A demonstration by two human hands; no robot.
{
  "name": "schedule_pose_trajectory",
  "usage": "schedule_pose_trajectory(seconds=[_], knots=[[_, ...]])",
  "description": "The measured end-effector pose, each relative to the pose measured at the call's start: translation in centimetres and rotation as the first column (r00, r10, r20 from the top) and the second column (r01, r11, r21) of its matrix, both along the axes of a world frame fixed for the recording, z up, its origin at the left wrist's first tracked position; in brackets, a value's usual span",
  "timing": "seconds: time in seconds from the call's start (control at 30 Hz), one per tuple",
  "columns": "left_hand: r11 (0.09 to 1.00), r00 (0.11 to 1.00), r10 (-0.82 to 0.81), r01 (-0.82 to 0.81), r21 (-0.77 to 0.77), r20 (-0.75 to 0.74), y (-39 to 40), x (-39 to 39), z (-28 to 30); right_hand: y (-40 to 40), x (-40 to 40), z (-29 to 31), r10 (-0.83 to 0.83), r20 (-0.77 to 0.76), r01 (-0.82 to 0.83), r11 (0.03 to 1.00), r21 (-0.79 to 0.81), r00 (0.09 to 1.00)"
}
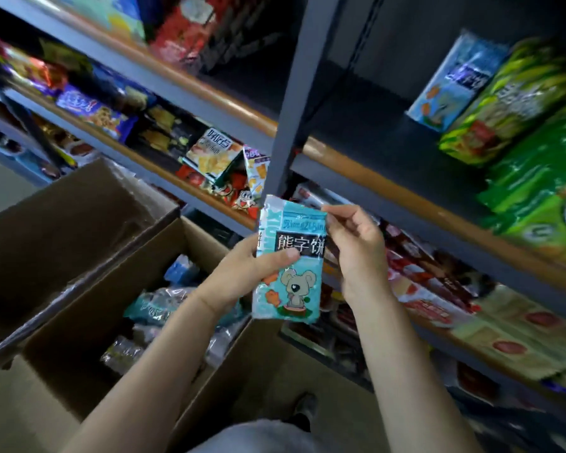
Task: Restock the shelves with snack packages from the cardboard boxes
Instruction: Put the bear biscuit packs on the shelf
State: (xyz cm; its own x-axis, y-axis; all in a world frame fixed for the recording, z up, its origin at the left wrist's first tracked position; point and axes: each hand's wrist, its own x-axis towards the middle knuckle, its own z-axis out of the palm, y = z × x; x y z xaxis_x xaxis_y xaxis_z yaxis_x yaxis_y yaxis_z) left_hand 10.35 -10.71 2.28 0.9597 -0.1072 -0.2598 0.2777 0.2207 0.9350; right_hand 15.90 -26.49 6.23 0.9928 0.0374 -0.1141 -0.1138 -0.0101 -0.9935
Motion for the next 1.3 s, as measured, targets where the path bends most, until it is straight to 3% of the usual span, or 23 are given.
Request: schedule_pose_trajectory(seconds=[0.13, 0.3, 0.43, 0.53, 0.6, 0.7, 0.8, 1.0, 1.3], knots=[[0.998, 0.997, -0.069, 0.069, -0.006, 0.02, -3.5, 1.7, 1.9, -4.6, -0.2, 1.9, -0.091, 0.018, 0.09, 0.995, 0.045, 0.996], [0.998, 0.991, 0.032, -0.025, -0.059, 0.131, -6.8, 4.6, 5.9, -9.6, -0.1, 4.4, -0.027, 0.091, 0.027, 1.0, -0.002, 0.995], [0.998, 0.958, 0.044, -0.032, -0.047, 0.283, -9.0, 7.2, 9.8, -10.8, -0.5, 5.9, 0.136, 0.047, -0.127, 0.979, -0.161, 0.99], [0.999, 0.931, -0.024, 0.01, 0.04, 0.364, -10.5, 9.2, 11.9, -11.3, 0.3, 7.4, 0.086, 0.099, -0.043, 0.929, -0.369, 0.991], [0.999, 0.919, -0.021, 0.003, 0.046, 0.395, -11.3, 10.7, 12.5, -12.0, 1.4, 8.5, 0.036, 0.141, 0.022, 0.922, -0.386, 0.989], [0.998, 0.913, 0.009, -0.031, 0.048, 0.408, -12.0, 13.1, 12.9, -12.5, 3.8, 9.5, -0.022, 0.223, 0.097, 0.939, -0.33, 0.975], [0.987, 0.903, -0.041, -0.03, 0.159, 0.427, -12.0, 16.0, 12.2, -12.6, 7.0, 9.4, -0.1, 0.265, 0.174, 0.946, -0.272, 0.959], [0.946, 0.892, -0.096, -0.056, 0.318, 0.442, -11.8, 23.2, 11.0, -12.4, 14.1, 7.5, -0.211, 0.292, 0.316, 0.871, -0.378, 0.933], [0.856, 0.91, -0.031, -0.189, 0.482, 0.413, -13.9, 29.5, 9.0, -14.0, 19.0, 7.2, -0.14, 0.201, 0.219, 0.861, -0.459, 0.97]])
